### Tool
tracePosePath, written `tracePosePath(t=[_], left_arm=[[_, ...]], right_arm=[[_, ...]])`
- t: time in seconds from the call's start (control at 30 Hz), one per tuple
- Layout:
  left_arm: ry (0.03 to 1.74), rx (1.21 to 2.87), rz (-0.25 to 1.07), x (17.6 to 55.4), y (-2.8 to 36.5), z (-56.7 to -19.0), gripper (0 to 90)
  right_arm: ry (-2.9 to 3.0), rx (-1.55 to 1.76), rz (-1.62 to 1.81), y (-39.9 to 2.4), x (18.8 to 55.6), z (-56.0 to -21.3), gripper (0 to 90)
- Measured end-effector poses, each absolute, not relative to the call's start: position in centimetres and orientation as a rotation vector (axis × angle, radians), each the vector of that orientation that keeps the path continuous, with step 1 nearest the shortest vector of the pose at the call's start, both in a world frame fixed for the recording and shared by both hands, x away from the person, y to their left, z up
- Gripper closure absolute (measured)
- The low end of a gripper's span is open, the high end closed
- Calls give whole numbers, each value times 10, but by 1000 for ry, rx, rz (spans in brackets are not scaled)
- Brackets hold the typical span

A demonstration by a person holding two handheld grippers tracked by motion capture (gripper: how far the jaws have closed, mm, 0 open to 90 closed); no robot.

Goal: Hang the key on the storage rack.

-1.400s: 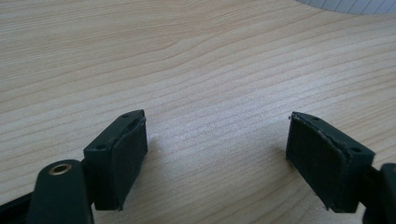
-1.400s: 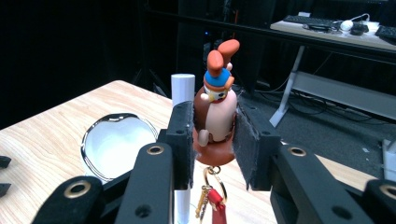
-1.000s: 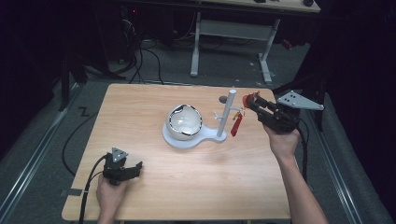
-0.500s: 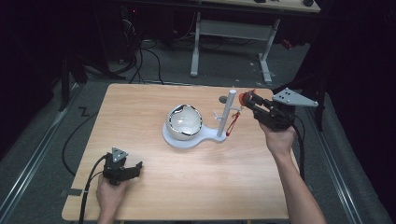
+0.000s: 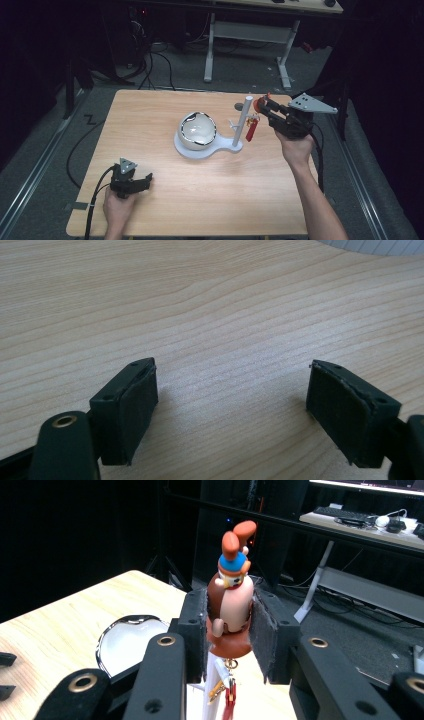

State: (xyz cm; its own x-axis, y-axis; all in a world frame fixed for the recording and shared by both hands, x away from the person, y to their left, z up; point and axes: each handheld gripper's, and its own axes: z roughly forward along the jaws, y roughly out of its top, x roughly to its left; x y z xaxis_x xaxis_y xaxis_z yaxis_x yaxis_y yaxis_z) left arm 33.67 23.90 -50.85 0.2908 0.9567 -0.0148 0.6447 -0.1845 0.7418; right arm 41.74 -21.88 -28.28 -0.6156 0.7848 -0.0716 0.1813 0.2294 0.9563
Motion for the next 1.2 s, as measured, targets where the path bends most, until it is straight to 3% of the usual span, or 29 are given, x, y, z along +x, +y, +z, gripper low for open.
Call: tracePosePath(t=[1.2], left_arm=[[1429,1915,619,337,239,-509,213]], right_arm=[[1955,1037,1351,-236,440,-317,688]])
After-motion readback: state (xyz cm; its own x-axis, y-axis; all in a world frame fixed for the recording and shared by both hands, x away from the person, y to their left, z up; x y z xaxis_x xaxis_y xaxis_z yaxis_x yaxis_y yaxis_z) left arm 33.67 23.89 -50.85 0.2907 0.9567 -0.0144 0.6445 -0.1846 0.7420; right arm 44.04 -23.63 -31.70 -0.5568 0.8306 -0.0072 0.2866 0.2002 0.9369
